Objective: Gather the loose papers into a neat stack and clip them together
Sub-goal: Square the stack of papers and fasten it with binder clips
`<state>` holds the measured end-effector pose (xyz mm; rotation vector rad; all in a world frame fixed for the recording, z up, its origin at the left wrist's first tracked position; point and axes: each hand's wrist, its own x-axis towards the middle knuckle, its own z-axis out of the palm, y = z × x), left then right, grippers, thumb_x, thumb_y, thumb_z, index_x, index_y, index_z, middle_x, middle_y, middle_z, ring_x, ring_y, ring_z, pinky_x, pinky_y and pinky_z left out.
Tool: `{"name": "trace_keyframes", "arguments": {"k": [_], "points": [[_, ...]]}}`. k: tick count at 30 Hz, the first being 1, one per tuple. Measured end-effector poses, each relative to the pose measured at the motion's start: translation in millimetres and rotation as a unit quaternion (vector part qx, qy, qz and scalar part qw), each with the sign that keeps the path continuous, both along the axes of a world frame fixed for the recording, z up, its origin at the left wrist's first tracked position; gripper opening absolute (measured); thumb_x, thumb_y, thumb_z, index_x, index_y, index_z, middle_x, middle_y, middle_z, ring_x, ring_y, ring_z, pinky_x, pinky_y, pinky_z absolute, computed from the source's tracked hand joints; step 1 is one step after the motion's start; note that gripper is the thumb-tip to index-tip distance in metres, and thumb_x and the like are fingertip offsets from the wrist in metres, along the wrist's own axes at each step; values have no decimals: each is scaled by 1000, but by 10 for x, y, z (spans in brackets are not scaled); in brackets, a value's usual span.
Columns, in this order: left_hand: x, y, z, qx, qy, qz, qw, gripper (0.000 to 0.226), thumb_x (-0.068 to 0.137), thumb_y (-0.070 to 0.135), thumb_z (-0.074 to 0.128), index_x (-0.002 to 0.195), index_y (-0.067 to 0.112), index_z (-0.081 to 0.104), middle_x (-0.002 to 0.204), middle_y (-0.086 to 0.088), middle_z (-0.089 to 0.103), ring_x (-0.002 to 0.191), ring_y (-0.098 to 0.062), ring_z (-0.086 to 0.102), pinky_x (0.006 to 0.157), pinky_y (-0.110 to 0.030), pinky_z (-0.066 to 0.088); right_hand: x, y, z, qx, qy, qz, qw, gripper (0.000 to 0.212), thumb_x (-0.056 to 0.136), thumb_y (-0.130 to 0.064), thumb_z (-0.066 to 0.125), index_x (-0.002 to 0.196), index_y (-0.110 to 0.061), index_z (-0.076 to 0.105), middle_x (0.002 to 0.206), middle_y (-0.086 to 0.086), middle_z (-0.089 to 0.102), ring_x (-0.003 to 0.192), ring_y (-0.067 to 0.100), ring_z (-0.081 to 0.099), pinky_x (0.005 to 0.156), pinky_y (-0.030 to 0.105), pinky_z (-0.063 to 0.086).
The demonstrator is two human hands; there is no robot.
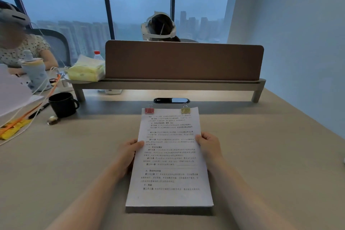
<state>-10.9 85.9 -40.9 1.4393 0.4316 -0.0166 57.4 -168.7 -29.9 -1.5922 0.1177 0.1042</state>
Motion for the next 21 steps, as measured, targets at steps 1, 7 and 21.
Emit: {"name": "trace_keyframes", "arguments": {"k": [1,7,21], "points": [[-29,65,8,4,3,3,1000,18,95,16,56,107,3,62,102,-21,74,86,-39,72,77,-49,57,20,80,15,-4,0,-3,1000,39,93,-7,54,58,-16,41,59,6,57,53,21,50,50,27,39],[-129,507,120,22,16,48,998,21,96,19,58,111,4,59,101,-20,74,93,-42,70,82,-56,57,142,654,112,-16,-4,16,1000,40,91,-8,54,59,-18,33,68,13,52,63,23,49,55,31,37],[-118,1558,288,127,46,137,981,15,96,21,58,96,6,63,87,-17,75,64,-28,72,52,-34,55,256,1908,49,-56,4,119,991,16,94,-13,48,84,-7,59,89,6,72,77,24,69,61,38,56]]}}
